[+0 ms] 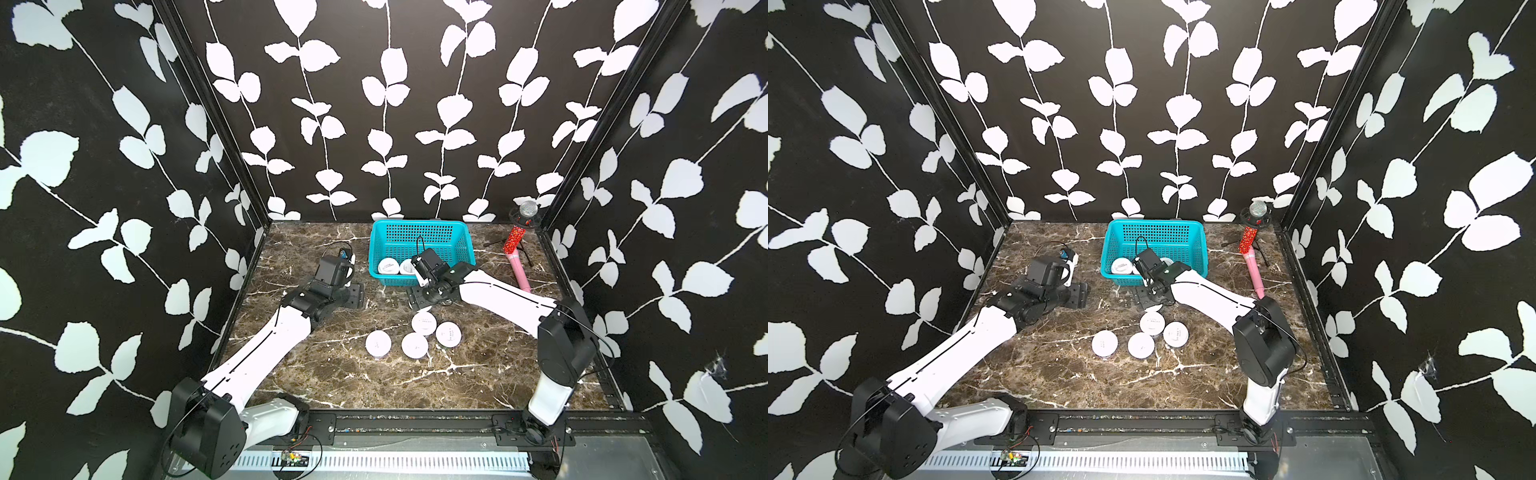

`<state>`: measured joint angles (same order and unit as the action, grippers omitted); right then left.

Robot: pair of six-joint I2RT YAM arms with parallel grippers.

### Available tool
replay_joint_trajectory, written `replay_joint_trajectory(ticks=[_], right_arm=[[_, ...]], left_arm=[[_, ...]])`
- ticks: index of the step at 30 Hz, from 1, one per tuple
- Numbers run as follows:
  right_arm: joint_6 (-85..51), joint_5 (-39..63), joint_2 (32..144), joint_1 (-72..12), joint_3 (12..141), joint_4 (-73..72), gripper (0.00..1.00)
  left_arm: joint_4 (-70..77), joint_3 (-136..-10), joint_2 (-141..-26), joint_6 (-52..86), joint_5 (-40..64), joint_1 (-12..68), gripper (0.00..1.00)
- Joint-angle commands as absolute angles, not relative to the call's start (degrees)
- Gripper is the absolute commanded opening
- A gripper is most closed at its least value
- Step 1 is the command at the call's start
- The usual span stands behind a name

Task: Put the yogurt in the basket
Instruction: Pick up the yogurt from the center of the board.

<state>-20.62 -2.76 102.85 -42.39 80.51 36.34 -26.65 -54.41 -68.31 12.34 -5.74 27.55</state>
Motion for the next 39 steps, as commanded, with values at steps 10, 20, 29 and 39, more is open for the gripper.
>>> replay_joint_trajectory(ticks=[10,20,29,39], right_arm=[[-21.7,-3.3,105.7,-43.0,83.4,36.0,0.76],[-21.9,-4.4,107.4,-43.0,84.3,36.9,0.71],[-22.1,-4.9,108.0,-43.0,84.9,37.2,0.75],[-22.2,-5.4,109.1,-43.0,85.5,37.9,0.74]], left_arm=[[-26.5,-53.5,-66.8,11.7,-6.5,27.2,0.74],[-26.5,-53.5,-67.1,11.6,-6.3,27.2,0.74],[-26.6,-53.6,-66.9,11.5,-6.3,27.2,0.74],[-26.5,-53.5,-66.9,11.4,-6.4,27.2,0.74]])
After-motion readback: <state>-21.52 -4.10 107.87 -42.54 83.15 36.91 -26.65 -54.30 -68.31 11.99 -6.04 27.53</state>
